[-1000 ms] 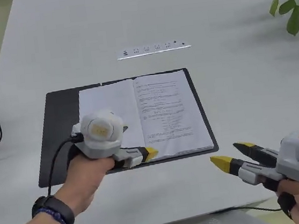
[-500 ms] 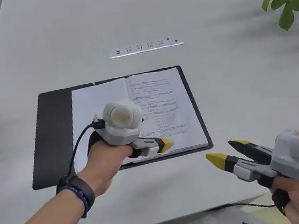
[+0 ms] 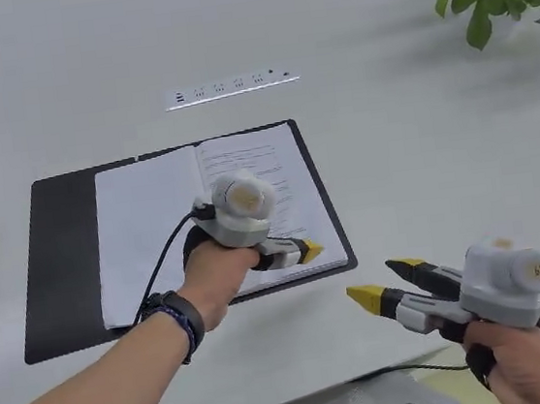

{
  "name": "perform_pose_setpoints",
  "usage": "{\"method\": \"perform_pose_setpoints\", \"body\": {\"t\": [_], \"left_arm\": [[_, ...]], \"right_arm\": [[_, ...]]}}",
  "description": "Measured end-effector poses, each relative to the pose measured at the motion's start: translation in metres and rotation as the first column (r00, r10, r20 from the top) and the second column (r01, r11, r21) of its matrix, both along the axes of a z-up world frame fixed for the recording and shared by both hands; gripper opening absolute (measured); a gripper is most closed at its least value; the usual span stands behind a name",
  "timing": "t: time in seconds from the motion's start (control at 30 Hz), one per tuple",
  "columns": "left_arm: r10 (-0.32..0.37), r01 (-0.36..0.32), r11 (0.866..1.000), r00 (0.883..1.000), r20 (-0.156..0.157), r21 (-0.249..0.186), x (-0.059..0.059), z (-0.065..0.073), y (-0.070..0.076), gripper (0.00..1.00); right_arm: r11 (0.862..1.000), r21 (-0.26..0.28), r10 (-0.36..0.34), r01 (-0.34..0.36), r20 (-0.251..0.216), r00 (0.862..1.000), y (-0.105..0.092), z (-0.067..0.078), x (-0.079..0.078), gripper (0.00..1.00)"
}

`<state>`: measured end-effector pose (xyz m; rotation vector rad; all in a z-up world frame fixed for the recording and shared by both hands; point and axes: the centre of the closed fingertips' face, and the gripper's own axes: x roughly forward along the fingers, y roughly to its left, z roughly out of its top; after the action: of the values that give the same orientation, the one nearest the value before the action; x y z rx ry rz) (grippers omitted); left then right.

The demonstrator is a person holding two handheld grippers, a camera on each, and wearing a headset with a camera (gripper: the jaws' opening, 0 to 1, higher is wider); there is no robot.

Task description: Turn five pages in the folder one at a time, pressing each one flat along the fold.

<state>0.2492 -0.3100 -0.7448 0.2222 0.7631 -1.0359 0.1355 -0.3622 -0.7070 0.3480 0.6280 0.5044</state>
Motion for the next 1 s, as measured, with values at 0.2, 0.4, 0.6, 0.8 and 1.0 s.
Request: {"method": "perform_pose_setpoints", "body": {"t": [0.2,0.4,0.6,0.8,1.0], "left_arm": [[0.022,-0.021,0.999,1.000,-0.008,0.034,0.003,-0.021,-0.009,0.70],[0.027,-0.028,0.997,1.000,0.011,0.066,0.005,-0.034,-0.017,0.75],[0.001,-0.008,0.993,0.998,0.065,0.114,0.003,-0.040,-0.020,0.79],[-0.001,-0.011,0.991,0.996,0.089,0.131,0.002,-0.041,-0.018,0.81],[0.001,-0.010,0.993,0.997,0.077,0.114,0.006,-0.040,-0.014,0.76]], "right_arm": [[1.000,-0.023,-0.003,0.003,0.003,1.000,-0.010,0.003,0.000,0.58],[0.996,-0.089,0.030,-0.029,0.014,0.999,-0.015,0.008,0.002,0.61],[0.992,-0.122,0.044,-0.041,0.026,0.999,-0.020,0.015,0.006,0.65],[0.988,-0.141,0.062,-0.056,0.042,0.997,-0.019,0.022,0.013,0.69],[0.989,-0.134,0.075,-0.069,0.041,0.996,-0.016,0.018,0.019,0.69]]}}
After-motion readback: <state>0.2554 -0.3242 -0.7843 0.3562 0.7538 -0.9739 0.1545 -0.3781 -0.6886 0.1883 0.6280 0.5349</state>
